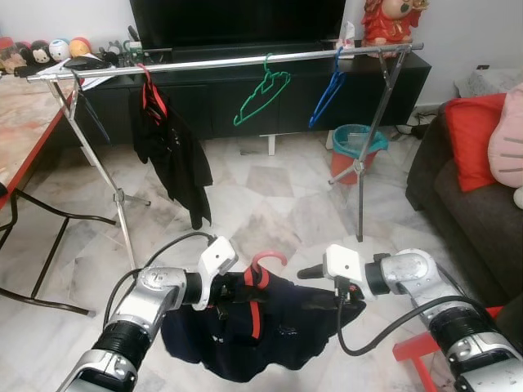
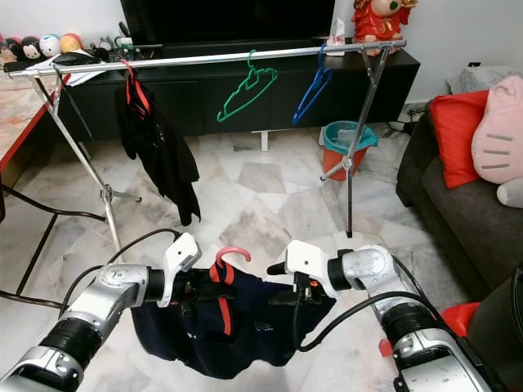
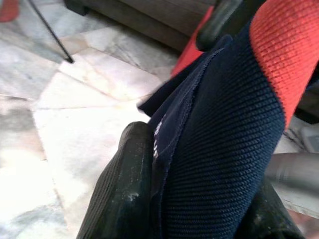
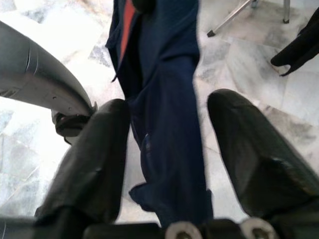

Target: Hang hanger

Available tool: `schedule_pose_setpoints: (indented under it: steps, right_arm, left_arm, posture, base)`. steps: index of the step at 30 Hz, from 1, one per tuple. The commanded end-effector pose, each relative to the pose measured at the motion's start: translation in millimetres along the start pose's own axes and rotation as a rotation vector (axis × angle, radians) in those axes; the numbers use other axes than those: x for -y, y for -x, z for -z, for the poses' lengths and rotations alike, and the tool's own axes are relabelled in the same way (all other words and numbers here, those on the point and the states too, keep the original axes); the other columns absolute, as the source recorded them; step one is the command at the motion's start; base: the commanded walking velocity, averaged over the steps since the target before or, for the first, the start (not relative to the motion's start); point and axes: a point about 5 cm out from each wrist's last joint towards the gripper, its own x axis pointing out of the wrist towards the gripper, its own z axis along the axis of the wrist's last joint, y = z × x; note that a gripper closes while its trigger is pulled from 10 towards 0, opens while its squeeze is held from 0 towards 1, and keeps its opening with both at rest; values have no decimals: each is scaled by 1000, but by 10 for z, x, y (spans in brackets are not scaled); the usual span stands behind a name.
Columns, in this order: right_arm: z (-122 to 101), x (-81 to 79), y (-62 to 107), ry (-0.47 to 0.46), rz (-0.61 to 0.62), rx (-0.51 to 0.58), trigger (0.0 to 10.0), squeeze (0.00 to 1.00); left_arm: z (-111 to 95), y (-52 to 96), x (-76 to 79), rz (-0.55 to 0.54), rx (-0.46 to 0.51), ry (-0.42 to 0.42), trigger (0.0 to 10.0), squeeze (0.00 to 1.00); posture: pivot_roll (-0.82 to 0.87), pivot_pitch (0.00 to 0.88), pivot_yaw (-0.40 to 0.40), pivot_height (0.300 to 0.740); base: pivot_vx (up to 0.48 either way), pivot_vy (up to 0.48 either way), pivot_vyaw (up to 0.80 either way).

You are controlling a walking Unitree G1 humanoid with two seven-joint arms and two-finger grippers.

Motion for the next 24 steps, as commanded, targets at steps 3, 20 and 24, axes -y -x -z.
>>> schedule_pose_setpoints:
  steps: [3, 20, 24]
  right_arm:
    - [27, -20, 14, 7, -6, -22, 10000, 1000]
    - [784, -133, -183, -866, 1045, 8, 10000, 0]
    - [858, -280, -295, -943, 1074, 12, 10000, 0]
  left_arm:
    - [-3, -10, -41, -64, 8, -23, 0, 0]
    - [284, 188, -380, -869, 106, 182, 10000, 0]
    - [264, 184, -375, -902, 135, 170, 10000, 0]
  posture:
    - [32, 0, 41, 740]
    - [24, 0, 35, 740]
    - [20, 0, 33, 740]
  base:
    - [0, 0, 0]
    - [0, 0, 0]
    - [0, 0, 0]
